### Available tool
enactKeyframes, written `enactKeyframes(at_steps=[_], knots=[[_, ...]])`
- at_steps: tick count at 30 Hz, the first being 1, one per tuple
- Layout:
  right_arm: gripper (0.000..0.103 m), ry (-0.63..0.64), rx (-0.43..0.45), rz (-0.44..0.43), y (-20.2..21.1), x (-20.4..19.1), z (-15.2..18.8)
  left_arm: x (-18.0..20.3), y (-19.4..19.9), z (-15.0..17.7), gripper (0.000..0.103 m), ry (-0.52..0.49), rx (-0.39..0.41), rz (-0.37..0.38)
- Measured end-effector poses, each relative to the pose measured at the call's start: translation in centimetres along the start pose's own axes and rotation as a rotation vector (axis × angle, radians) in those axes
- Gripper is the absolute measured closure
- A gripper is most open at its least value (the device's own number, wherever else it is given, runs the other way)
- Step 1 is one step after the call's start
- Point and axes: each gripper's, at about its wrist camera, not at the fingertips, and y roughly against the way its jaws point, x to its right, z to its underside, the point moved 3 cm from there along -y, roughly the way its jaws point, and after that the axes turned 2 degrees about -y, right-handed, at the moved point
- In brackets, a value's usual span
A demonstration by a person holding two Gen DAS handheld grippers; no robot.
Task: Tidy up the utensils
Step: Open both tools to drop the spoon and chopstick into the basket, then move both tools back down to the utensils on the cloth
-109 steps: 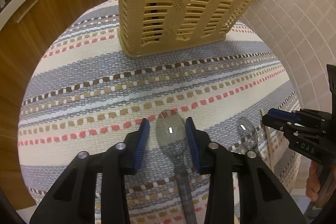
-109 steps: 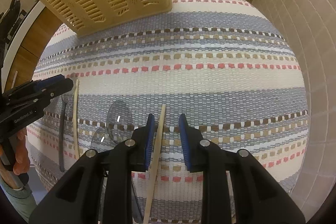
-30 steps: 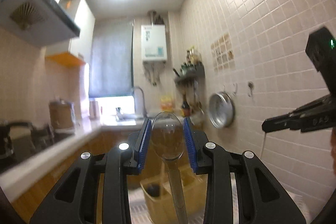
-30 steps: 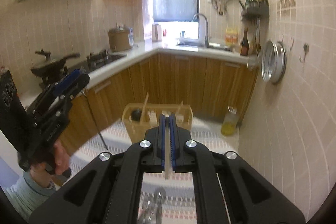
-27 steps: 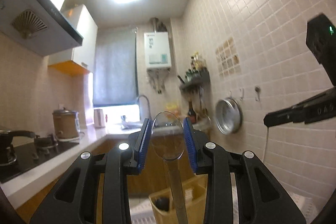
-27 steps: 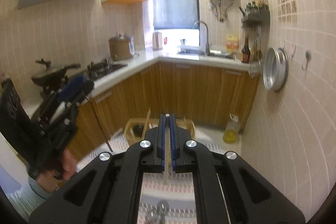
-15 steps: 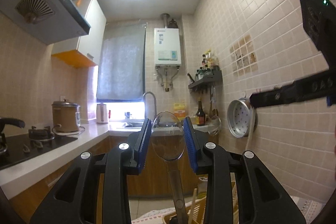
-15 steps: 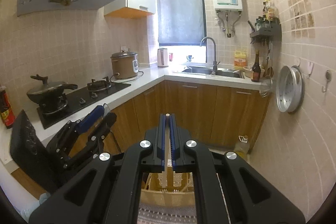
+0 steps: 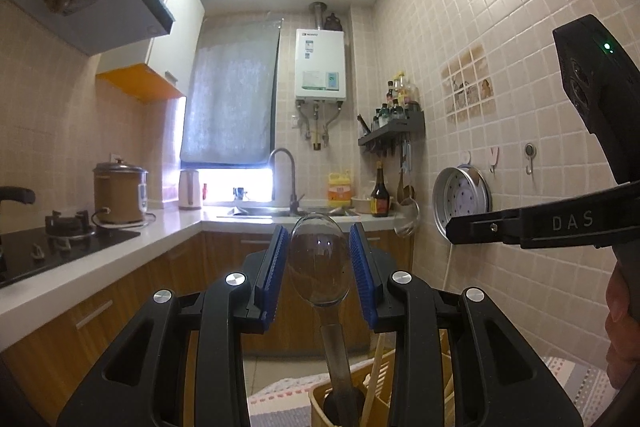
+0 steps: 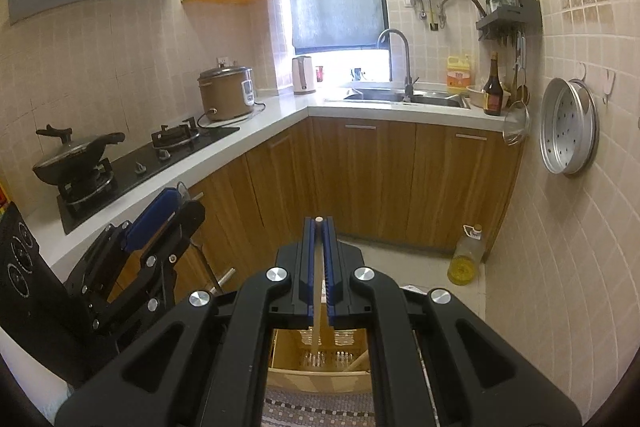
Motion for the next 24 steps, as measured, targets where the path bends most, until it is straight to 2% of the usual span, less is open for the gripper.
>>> enactKeyframes(at_steps=[2,4,11,13,17,18,19,21,24], knots=[[0.099,0.002,0.004,-0.001,0.4,-0.1,0.1,-0.3,0.2,-0.1,0.069,0.018,-0.012,-0.005],[0.099,-0.003,0.006,-0.004,1.1,-0.1,0.2,-0.8,0.7,-0.5,0.057,0.043,-0.017,0.002],[0.097,-0.024,-0.001,-0.008,4.1,-0.1,0.5,-1.4,3.7,-2.9,0.052,0.065,-0.023,0.044],[0.097,-0.021,-0.004,-0.011,5.1,-0.5,0.7,-1.4,4.9,-3.7,0.045,0.073,-0.012,0.042],[0.097,-0.012,0.003,-0.008,7.7,-1.0,1.0,-1.0,7.6,-5.3,0.044,0.082,0.005,0.047],[0.097,-0.011,0.003,-0.010,8.5,-1.1,1.2,-0.8,8.0,-5.6,0.042,0.077,0.008,0.044],[0.097,-0.010,0.002,-0.012,9.0,-1.1,1.3,-0.5,9.0,-6.0,0.036,0.069,0.013,0.032],[0.094,-0.012,0.003,-0.007,10.1,-1.1,1.7,-0.1,10.1,-6.4,0.024,0.066,0.019,0.012],[0.082,-0.016,-0.013,-0.004,11.7,-0.9,3.1,0.4,12.1,-6.9,0.022,0.069,0.005,0.008]])
